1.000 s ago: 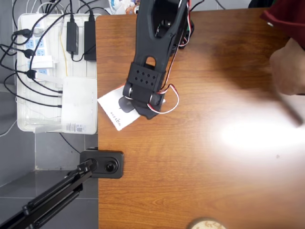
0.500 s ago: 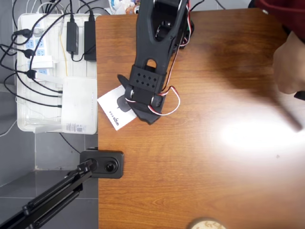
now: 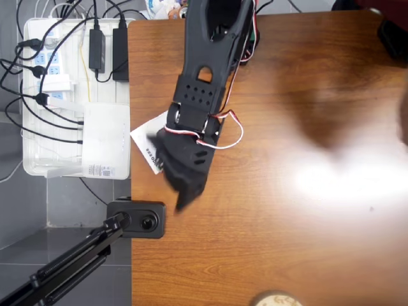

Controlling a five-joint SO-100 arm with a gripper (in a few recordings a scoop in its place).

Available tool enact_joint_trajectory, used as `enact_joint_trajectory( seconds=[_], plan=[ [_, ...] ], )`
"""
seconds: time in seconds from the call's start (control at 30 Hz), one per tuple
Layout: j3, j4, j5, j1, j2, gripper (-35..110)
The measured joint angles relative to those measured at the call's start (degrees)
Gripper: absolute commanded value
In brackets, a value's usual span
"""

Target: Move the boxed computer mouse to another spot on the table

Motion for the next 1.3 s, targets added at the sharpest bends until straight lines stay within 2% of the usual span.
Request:
enact_joint_trajectory(
  seconds=[0.03, 0.1, 0.17, 0.27, 0.5, 0.57, 0.73, 1.03, 1.3],
  plan=[
    [0.53, -5.19, -1.93, 0.0, 0.44, 26],
    [2.02, -14.94, -5.89, -0.26, 0.88, 20],
    [2.37, -24.96, -4.83, -2.29, 0.79, 0],
    [4.04, -41.4, -2.72, -4.83, -0.35, 0],
    [5.36, -92.46, -20.13, -10.11, -8.53, 0],
    [8.35, -101.25, -21.97, -10.46, -6.42, 0],
    [16.52, -105.73, -24.17, -9.05, 6.94, 0],
    [29.53, -106.08, -25.05, -8.61, 28.21, 0],
    [29.88, -106.88, -26.81, -4.57, 33.49, 0]
  ],
)
